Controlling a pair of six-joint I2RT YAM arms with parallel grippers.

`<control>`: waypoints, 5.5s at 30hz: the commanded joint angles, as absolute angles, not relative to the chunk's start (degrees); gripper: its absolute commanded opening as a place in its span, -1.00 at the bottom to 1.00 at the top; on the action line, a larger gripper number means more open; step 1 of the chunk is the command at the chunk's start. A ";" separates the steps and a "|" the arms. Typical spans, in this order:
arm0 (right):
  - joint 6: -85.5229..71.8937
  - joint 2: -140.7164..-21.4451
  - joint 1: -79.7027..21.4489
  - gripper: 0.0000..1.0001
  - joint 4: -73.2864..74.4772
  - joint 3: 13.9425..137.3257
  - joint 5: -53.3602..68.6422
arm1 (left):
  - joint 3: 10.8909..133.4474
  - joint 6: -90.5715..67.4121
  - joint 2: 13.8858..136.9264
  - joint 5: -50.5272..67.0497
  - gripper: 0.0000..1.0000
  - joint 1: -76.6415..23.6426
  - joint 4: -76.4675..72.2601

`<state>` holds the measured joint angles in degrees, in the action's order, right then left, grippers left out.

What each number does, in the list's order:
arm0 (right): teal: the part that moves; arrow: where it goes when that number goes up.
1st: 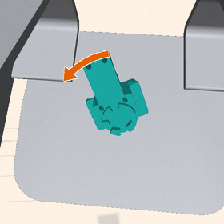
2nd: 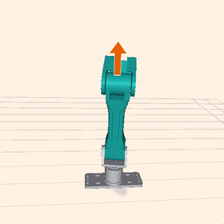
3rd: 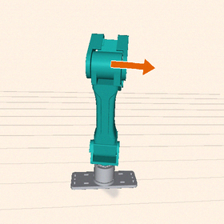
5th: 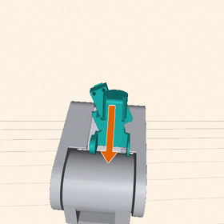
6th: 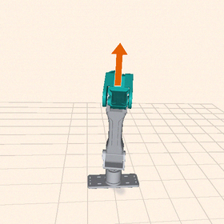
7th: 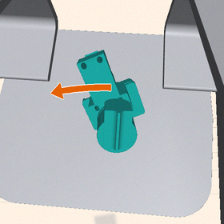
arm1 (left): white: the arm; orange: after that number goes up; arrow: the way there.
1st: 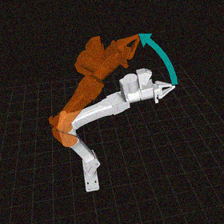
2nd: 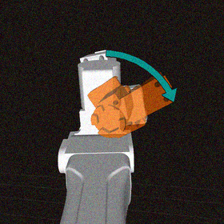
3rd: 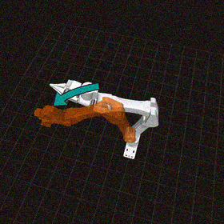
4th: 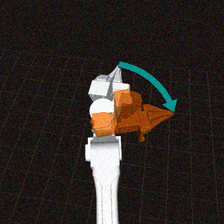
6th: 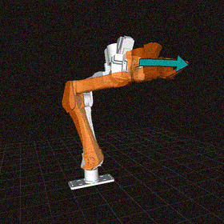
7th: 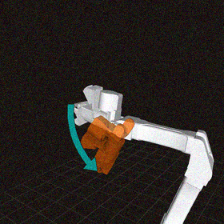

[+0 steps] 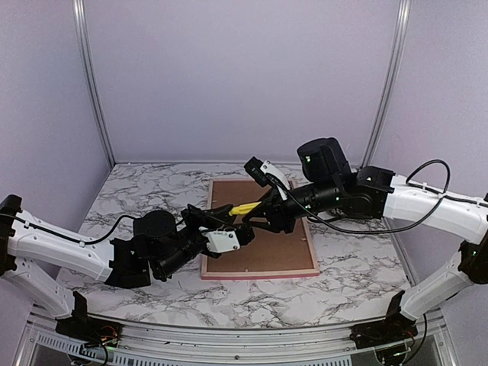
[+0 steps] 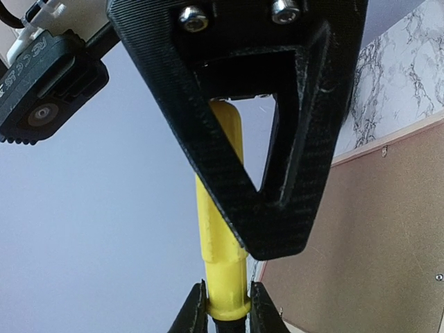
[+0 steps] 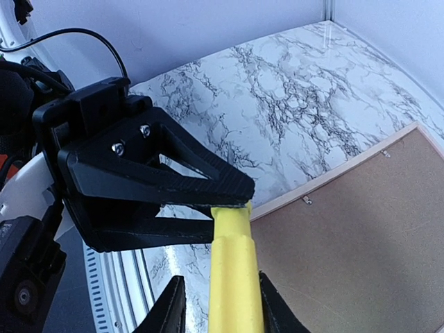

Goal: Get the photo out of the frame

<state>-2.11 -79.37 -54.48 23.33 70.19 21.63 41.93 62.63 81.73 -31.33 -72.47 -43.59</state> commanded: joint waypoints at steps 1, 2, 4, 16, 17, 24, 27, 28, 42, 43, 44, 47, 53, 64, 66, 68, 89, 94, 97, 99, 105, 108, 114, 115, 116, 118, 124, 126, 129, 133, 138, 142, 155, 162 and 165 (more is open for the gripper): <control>-4.08 -77.25 -54.93 -0.35 19.36 70.16 22.40 | 42.31 60.83 80.70 -32.34 -0.95 -72.60 -46.49; -4.27 -77.04 -54.91 -0.35 19.26 70.07 22.27 | 42.18 60.56 80.64 -32.34 -0.95 -72.60 -46.43; -4.58 -76.55 -54.93 -0.30 18.98 69.99 22.25 | 41.81 59.66 80.40 -32.11 -0.95 -72.52 -46.21; -8.01 -76.83 -54.56 -0.15 19.91 70.94 23.55 | 40.82 51.73 77.53 -27.64 -0.95 -70.74 -40.97; -8.48 -77.06 -54.18 -0.15 20.03 71.28 24.15 | 40.78 51.11 77.19 -26.91 -0.95 -70.49 -40.46; -9.58 -80.02 -53.00 -0.13 25.25 76.11 25.73 | 41.75 48.20 75.95 -22.28 -0.97 -68.91 -33.53; -10.34 -81.98 -52.72 -0.13 27.86 78.27 25.31 | 42.67 47.34 75.86 -21.11 -0.97 -68.35 -31.20; -10.77 -82.68 -52.40 -0.13 28.64 78.91 25.21 | 42.74 47.23 75.70 -21.02 -0.97 -68.23 -31.05; -12.03 -85.26 -51.37 -0.19 29.28 79.07 26.73 | 43.40 44.49 75.12 -17.99 -0.97 -66.09 -28.75; -12.04 -85.45 -51.41 -0.19 29.20 79.24 26.93 | 43.42 44.48 75.18 -17.86 -0.97 -65.97 -28.54; -12.16 -85.70 -51.42 -0.20 29.05 79.46 26.98 | 43.49 44.47 75.33 -17.77 -0.97 -65.98 -28.53; -12.26 -86.61 -51.38 -0.21 28.79 80.20 27.45 | 43.68 44.39 75.53 -17.54 -0.97 -65.91 -28.43; -12.22 -87.87 -51.33 -0.30 28.59 80.72 27.70 | 43.86 44.59 75.81 -17.79 -0.97 -65.81 -28.21; -12.86 -88.59 -51.11 -0.65 27.66 80.60 27.97 | 43.82 44.96 76.26 -17.67 -0.93 -65.83 -27.86; -13.06 -88.68 -51.06 -0.58 27.52 80.67 28.20 | 43.78 45.23 76.32 -17.78 -0.93 -65.83 -27.86; -13.33 -88.69 -50.97 -0.36 27.48 80.72 28.36 | 43.77 45.38 76.37 -17.82 -0.94 -65.78 -27.86; -15.56 -87.71 -49.48 -0.64 24.44 78.03 30.02 | 43.93 45.07 76.77 -18.18 -0.94 -65.79 -27.78; -15.34 -87.40 -49.50 -0.56 24.65 77.33 30.40 | 43.99 44.99 76.87 -18.28 -0.94 -65.83 -27.81; -15.33 -87.27 -49.46 -0.46 24.70 77.18 30.68 | 43.98 45.00 76.91 -18.39 -0.94 -65.83 -27.79; -15.42 -87.11 -49.48 -0.44 24.51 77.01 30.53 | 44.07 44.94 76.96 -18.31 -0.94 -65.75 -27.80; -15.49 -87.15 -49.43 -0.53 24.41 77.10 30.66 | 44.12 45.20 76.97 -18.45 -0.94 -65.82 -27.69; -15.48 -87.36 -49.48 -0.78 24.37 77.10 30.61 | 44.04 45.28 77.02 -18.37 -0.93 -65.83 -27.69; -15.68 -87.06 -49.41 -1.00 24.22 77.09 28.95 | 44.05 42.94 77.24 -19.54 -0.01 -65.83 -27.81; -15.69 -86.97 -49.35 -1.00 24.13 76.96 28.54 | 44.03 42.28 77.13 -20.01 0.19 -65.83 -27.84; -15.76 -86.86 -49.25 -1.00 24.09 76.86 27.78 | 44.10 41.68 77.17 -20.65 0.69 -65.83 -27.88; -16.22 -86.48 -48.67 -1.00 23.95 76.42 26.02 | 44.21 39.85 76.99 -21.75 0.98 -65.68 -27.96; -15.63 -85.14 -46.39 -1.00 27.12 75.34 18.09 | 45.10 27.02 74.21 -26.39 0.98 -63.81 -27.95; -15.33 -84.72 -45.94 -1.00 29.06 74.93 13.97 | 45.30 19.42 72.66 -27.45 0.98 -62.10 -27.86; -15.50 -83.57 -45.05 -1.00 31.70 73.64 9.85 | 46.88 4.94 71.24 -27.00 0.98 -57.88 -24.31; -15.72 -82.08 -44.74 -1.00 35.94 71.59 4.67 | 52.91 -14.86 74.05 -16.44 0.98 -48.77 -12.10; -17.88 -80.23 -44.57 -1.00 41.51 69.04 -3.45 | 57.63 -26.06 81.32 -0.74 0.98 -44.29 -9.33; -20.41 -78.24 -44.13 -1.00 47.14 66.53 -7.58 | 59.96 -32.95 86.08 3.12 0.98 -43.31 -8.28; -25.24 -76.15 -43.68 -1.00 54.14 64.06 -12.63 | 60.42 -42.02 96.06 4.90 0.98 -41.99 -7.15; -25.67 -77.64 -43.64 -1.00 51.66 63.10 -13.11 | 61.78 -41.84 98.89 5.70 0.98 -41.86 -6.62; -25.15 -79.07 -43.59 -1.00 50.46 63.62 -14.02 | 62.13 -41.75 99.73 5.75 0.98 -41.91 -5.84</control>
<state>-24.67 -77.43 -44.01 52.71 62.74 -12.01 60.40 -41.56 98.59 4.99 -42.15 -7.84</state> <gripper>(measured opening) 0.144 0.989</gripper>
